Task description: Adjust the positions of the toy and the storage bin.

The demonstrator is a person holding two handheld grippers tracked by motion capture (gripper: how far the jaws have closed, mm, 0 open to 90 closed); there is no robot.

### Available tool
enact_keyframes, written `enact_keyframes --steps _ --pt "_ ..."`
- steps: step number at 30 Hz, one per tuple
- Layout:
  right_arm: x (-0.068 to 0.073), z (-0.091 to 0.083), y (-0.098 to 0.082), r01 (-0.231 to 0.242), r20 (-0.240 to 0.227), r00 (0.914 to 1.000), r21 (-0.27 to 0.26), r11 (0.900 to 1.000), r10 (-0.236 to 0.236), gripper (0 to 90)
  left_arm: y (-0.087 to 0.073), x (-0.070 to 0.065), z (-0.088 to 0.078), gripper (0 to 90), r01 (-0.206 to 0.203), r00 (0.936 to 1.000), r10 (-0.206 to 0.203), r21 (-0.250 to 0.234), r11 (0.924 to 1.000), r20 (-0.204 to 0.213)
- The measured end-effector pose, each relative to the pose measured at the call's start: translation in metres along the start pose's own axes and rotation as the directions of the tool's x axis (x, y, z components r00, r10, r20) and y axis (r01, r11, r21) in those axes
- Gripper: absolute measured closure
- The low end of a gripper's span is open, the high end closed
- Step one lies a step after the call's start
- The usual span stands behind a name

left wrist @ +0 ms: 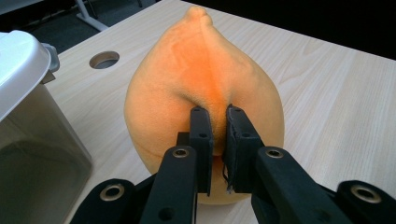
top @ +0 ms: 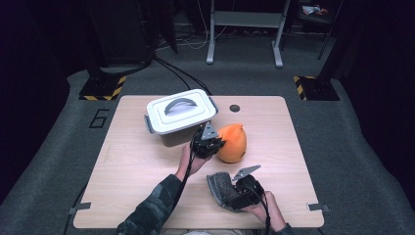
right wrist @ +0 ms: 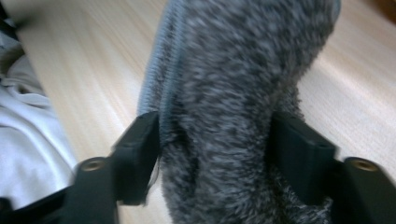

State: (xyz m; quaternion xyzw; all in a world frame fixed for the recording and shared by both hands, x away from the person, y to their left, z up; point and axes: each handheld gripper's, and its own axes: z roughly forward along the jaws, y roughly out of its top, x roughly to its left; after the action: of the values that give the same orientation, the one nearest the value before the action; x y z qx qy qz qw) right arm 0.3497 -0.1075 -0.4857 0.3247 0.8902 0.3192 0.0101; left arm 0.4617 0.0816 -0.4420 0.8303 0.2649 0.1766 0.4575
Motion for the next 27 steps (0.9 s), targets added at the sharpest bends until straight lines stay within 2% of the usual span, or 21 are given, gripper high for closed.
enact_keyframes --steps 1,2,3,10,12,15,16,17,21,22,23,26,27 --pt "0.002 -0.008 0.001 -0.008 0.001 1.0000 -0.011 1.000 0.008 19.5 0.000 0.000 0.000 82.4 0.000 1.0000 0.000 -0.003 1.0000 -0.004" --pt "0.001 -0.010 0.002 0.004 0.007 1.0000 -0.029 1.000 -0.004 16.7 0.000 -0.001 0.000 82.4 0.001 1.0000 -0.001 -0.001 1.0000 -0.001" --pt "0.000 -0.014 0.002 -0.003 0.004 1.0000 -0.041 0.999 0.003 14.3 0.000 -0.001 0.000 82.4 0.001 1.0000 -0.001 -0.001 1.0000 -0.001" --pt "-0.019 -0.034 -0.003 -0.059 0.058 0.9960 -0.146 0.987 0.068 3.3 0.000 0.000 0.000 82.4 -0.001 1.0000 0.001 0.002 1.0000 -0.001" --pt "-0.026 -0.039 -0.006 -0.073 0.084 0.9925 -0.175 0.982 0.089 1.7 0.000 -0.001 0.000 82.4 0.010 1.0000 -0.010 -0.002 0.9999 0.000" --pt "-0.037 -0.045 -0.009 -0.094 0.124 0.9849 -0.211 0.973 0.121 0.0 0.000 0.000 -0.001 82.4 0.002 1.0000 -0.002 0.003 1.0000 -0.001" --pt "-0.040 -0.047 -0.010 -0.112 0.132 0.9808 -0.219 0.969 0.143 0.0 0.000 -0.001 0.000 82.4 0.001 1.0000 -0.001 0.001 1.0000 -0.001" --pt "-0.045 -0.048 -0.012 -0.110 0.151 0.9774 -0.234 0.966 0.148 0.0 0.000 -0.001 -0.001 82.4 0.000 1.0000 0.000 0.003 1.0000 -0.004" --pt "-0.062 -0.049 -0.018 -0.136 0.229 0.9533 -0.256 0.957 0.197 0.0 0.000 -0.001 -0.001 82.5 -0.010 0.9999 0.010 0.000 1.0000 -0.013" --pt "-0.062 -0.049 -0.018 -0.136 0.229 0.9533 -0.256 0.957 0.197 0.0 0.000 -0.001 -0.001 82.6 -0.010 0.9999 0.010 0.000 1.0000 -0.013" --pt "-0.073 -0.047 -0.023 -0.156 0.256 0.9390 -0.276 0.948 0.229 0.0 0.001 -0.001 -0.002 82.7 -0.010 0.9998 0.010 -0.005 0.9999 -0.019" --pt "-0.086 -0.042 -0.030 -0.173 0.322 0.9103 -0.275 0.946 0.260 0.0 0.001 -0.002 -0.003 83.0 -0.028 0.9992 0.027 -0.008 0.9996 -0.029" --pt "-0.086 -0.042 -0.030 -0.173 0.322 0.9103 -0.275 0.946 0.260 0.0 0.001 -0.002 -0.003 83.2 -0.028 0.9992 0.027 -0.008 0.9996 -0.029"
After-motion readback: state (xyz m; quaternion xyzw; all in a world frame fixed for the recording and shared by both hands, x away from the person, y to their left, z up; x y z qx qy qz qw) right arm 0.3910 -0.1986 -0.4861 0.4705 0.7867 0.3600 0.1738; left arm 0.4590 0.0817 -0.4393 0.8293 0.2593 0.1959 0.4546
